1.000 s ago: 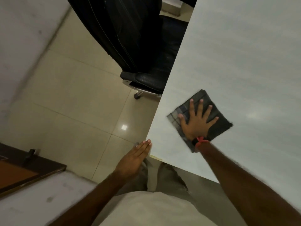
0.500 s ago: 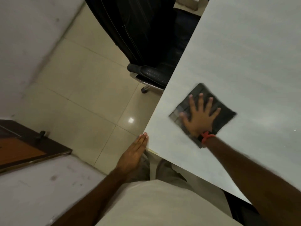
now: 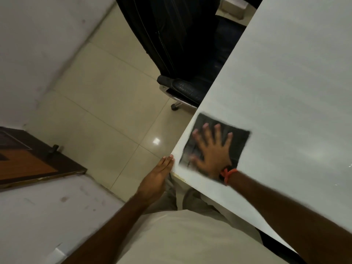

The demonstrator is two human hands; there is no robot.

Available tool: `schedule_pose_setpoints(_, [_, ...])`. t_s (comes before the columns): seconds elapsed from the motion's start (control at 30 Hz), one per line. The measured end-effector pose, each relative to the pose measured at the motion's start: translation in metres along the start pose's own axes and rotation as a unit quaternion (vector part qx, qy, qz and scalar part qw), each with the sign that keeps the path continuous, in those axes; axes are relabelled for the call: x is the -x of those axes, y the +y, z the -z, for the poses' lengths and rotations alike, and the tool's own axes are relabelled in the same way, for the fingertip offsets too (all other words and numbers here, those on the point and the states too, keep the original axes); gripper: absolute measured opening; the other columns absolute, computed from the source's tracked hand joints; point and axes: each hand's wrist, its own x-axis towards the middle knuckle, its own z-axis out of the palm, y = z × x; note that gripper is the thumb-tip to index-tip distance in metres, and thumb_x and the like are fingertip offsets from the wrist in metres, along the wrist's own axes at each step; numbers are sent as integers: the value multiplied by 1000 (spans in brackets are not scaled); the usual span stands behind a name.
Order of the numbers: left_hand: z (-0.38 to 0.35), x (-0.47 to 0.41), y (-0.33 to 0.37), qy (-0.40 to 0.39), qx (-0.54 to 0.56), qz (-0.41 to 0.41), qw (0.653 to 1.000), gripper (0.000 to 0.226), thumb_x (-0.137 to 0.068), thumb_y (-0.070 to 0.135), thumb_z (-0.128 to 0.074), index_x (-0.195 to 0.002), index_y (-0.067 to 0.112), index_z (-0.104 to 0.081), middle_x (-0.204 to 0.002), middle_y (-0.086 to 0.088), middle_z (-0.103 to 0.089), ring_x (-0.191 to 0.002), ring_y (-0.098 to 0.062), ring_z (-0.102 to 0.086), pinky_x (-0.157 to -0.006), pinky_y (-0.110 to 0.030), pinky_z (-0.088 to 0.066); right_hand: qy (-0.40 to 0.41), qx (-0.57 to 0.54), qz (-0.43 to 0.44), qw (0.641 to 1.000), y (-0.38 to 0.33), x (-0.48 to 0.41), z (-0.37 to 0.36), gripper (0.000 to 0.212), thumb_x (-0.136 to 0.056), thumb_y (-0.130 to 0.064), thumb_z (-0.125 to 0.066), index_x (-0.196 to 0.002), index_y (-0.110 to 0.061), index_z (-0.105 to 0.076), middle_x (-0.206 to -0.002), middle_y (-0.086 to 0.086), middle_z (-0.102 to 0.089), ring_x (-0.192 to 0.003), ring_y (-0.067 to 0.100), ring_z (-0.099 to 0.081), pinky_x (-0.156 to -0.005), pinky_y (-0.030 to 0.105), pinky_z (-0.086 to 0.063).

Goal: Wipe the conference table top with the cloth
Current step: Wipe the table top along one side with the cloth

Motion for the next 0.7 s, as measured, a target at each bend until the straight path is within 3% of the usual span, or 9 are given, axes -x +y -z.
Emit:
schedule_pose_setpoints(0.07, [3, -2, 4, 3, 18, 6, 1000, 66, -91, 28, -14, -155, 15, -22, -159, 10, -11, -149, -9, -5, -118, -24, -13, -33, 25, 158, 987, -21, 26, -16, 91, -87, -86, -26, -162, -37, -9, -171, 6, -4, -154, 44, -2, -111, 82, -4])
schedule_pose_setpoints(0.13, [3, -3, 4, -8, 3, 5, 1000, 60, -96, 22, -21, -156, 18, -16, -159, 11, -4, -149, -6, 0, -119, -21, -11, -43, 49, 228, 971, -9, 29, -16, 90, -87, -86, -27, -162, -40, -9, -171, 3, -4, -155, 39, 0, -113, 78, 3])
schedule_pose_setpoints(0.23, [2, -3, 1, -10, -15, -1, 1000, 69, -96, -1, -39, -156, 19, -10, -159, 12, 2, -148, -5, 3, -121, -25, -15, -8, 54, 131, 990, 32, 3, -1, 89, -86, -87, -22, -161, -43, -3, -171, 0, -2, -156, 37, -2, -111, 81, -6])
schedule_pose_setpoints(0.33, [1, -2, 2, -4, -39, -14, 999, 70, -94, -3, -41, -156, 14, -14, -162, 6, -5, -148, -10, 0, -121, -26, -6, 33, 3, -85, 996, 60, -19, 13, 90, -86, -86, -17, -162, -41, -2, -171, 1, 0, -156, 40, -1, -109, 77, 8])
schedule_pose_setpoints(0.4, [2, -2, 6, -5, -53, -11, 999, 66, -93, 2, -39, -155, 9, -18, -163, -1, -13, -149, -15, -5, -119, -31, -5, 37, -20, -158, 987, 41, -18, 11, 92, -86, -84, -17, -163, -35, 0, -171, 6, 1, -155, 44, 1, -107, 74, 13])
schedule_pose_setpoints(0.47, [4, -6, 8, -5, -80, -24, 996, 62, -91, 9, -35, -152, 4, -27, -160, -10, -26, -148, -21, -17, -117, -40, -13, 17, -29, -128, 991, 3, 7, -2, 92, -88, -82, -19, -163, -32, 2, -171, 9, 5, -154, 46, 5, -108, 77, 14])
schedule_pose_setpoints(0.53, [4, -15, 9, 0, -119, -53, 992, 61, -90, 10, -41, -149, -1, -33, -156, -16, -34, -145, -29, -30, -115, -46, -22, -12, -16, -12, 1000, -18, 45, -19, 88, -90, -82, -23, -162, -37, -2, -171, 5, 2, -155, 43, 4, -111, 82, 3])
schedule_pose_setpoints(0.6, [6, -24, 15, -14, -135, -54, 989, 67, -96, 11, -52, -153, 0, -20, -161, -15, -19, -150, -30, -20, -120, -43, -16, -13, 3, 60, 998, 5, 63, -20, 85, -90, -83, -25, -161, -42, -4, -171, 1, -3, -156, 40, -1, -110, 81, -8])
schedule_pose_setpoints(0.7, [13, -37, 25, -63, -148, -37, 986, 77, -103, 27, -46, -155, 5, 8, -162, -7, 14, -150, -20, 14, -119, -30, 4, 22, -11, -93, 995, 70, 59, -12, 83, -90, -81, -28, -160, -46, 1, -171, -3, 3, -157, 36, 4, -113, 79, 0])
